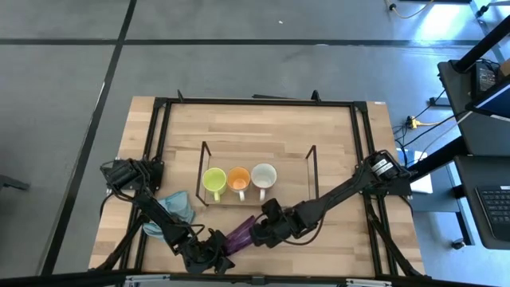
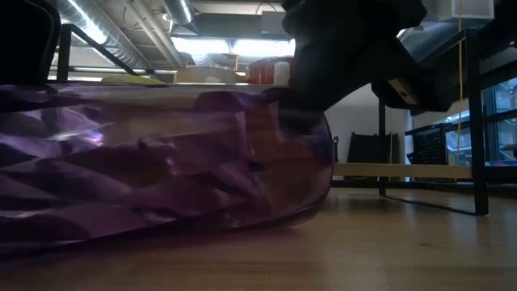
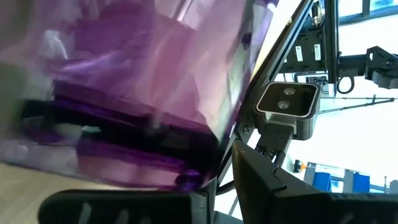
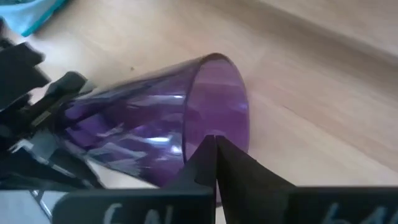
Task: Stack small to large cups/mugs on shelf
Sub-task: Put the violet cup on the shelf
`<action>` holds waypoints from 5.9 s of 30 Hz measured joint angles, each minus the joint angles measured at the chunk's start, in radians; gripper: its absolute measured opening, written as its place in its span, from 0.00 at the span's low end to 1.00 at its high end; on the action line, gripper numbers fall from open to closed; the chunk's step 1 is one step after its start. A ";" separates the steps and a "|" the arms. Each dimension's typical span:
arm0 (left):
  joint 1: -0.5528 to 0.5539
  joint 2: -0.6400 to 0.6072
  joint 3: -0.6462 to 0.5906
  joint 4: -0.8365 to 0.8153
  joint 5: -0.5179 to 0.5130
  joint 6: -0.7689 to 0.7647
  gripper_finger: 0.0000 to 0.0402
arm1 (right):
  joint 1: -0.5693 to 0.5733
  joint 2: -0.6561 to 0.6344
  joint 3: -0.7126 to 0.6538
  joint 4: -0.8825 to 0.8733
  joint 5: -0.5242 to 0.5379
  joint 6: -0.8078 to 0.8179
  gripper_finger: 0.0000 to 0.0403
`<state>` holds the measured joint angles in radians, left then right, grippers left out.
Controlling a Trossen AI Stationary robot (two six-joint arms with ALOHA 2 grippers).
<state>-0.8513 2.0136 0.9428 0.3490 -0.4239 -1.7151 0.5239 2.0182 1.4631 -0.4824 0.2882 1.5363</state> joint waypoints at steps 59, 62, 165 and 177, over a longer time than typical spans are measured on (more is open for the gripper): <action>-0.188 -0.291 -0.107 -1.065 -0.233 -0.449 0.10 | 0.016 0.042 0.133 0.035 0.052 0.086 0.38; -0.190 -0.292 -0.111 -1.042 -0.235 -0.448 0.09 | 0.016 0.068 0.133 0.048 0.049 0.109 0.34; -0.177 -0.294 -0.110 -0.800 -0.237 -0.186 0.07 | 0.155 -0.041 0.706 -0.956 -0.118 -0.008 0.03; -0.166 -0.294 -0.110 -0.795 -0.220 -0.193 0.07 | 0.053 -0.052 0.757 -1.091 -0.261 -0.132 0.03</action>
<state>-1.0168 1.7199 0.8330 -0.4456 -0.6435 -1.9079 0.5765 1.9661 2.2200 -1.5730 0.0273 1.4047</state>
